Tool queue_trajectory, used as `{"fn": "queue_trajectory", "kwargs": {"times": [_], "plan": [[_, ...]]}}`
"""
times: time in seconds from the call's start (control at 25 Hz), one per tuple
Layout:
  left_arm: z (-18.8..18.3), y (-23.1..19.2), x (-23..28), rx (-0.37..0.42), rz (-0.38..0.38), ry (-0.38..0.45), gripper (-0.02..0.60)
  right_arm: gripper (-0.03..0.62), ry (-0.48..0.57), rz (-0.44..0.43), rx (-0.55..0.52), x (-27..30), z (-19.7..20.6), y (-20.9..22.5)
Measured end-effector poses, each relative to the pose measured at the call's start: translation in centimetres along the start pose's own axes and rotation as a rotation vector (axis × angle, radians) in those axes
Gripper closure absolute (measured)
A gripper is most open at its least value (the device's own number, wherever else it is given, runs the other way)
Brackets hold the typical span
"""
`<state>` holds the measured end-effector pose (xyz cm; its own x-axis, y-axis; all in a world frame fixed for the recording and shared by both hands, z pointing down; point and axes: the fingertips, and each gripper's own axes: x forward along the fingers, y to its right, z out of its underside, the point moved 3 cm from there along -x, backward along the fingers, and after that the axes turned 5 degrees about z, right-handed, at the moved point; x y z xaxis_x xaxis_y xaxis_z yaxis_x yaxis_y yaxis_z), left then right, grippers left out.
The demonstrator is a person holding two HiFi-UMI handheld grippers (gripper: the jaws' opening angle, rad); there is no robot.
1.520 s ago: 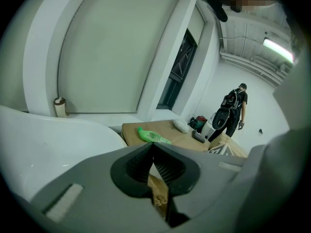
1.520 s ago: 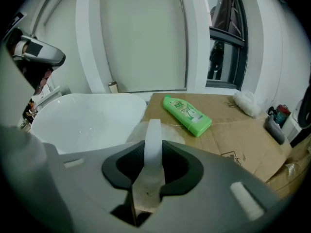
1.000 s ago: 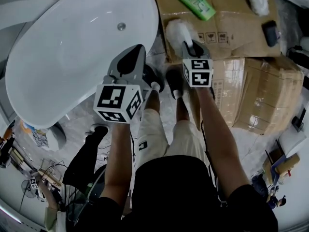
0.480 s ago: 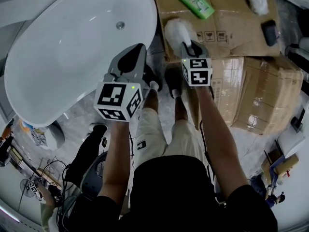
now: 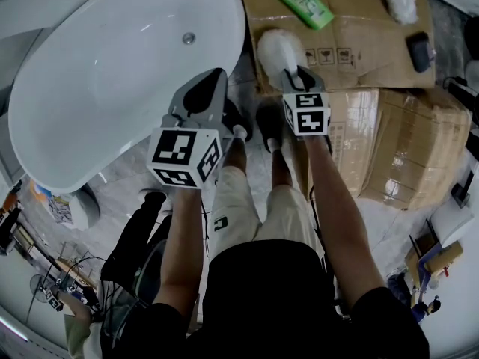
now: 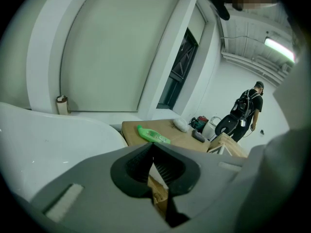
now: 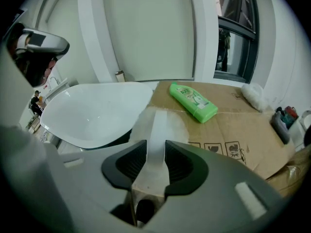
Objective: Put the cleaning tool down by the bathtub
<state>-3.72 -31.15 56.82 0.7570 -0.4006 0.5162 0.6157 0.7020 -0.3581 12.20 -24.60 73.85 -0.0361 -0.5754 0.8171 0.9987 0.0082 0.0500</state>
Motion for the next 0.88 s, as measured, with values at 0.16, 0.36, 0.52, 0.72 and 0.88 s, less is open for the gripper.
{"fn": "queue_trajectory", "kwargs": {"times": [0.16, 0.36, 0.52, 0.72, 0.88], "plan": [[-0.2, 0.3, -0.2, 0.0, -0.006, 0.006, 0.583, 0.487, 0.0, -0.002, -0.021, -0.4, -0.2, 0.1], [-0.1, 0.9, -0.6, -0.004, -0.017, 0.019, 0.583, 0.482, 0.008, -0.008, -0.031, -1.1, -0.7, 0.0], [0.0, 1.6, -1.5, -0.01, -0.034, 0.029, 0.583, 0.482, 0.025, -0.009, -0.051, -2.0, -1.1, 0.1], [-0.1, 2.5, -3.0, -0.019, -0.066, 0.051, 0.583, 0.482, 0.05, -0.026, -0.085, -3.4, -2.0, -0.1], [-0.4, 3.6, -4.7, -0.025, -0.095, 0.074, 0.583, 0.482, 0.066, -0.042, -0.116, -4.9, -2.5, -0.4]]}}
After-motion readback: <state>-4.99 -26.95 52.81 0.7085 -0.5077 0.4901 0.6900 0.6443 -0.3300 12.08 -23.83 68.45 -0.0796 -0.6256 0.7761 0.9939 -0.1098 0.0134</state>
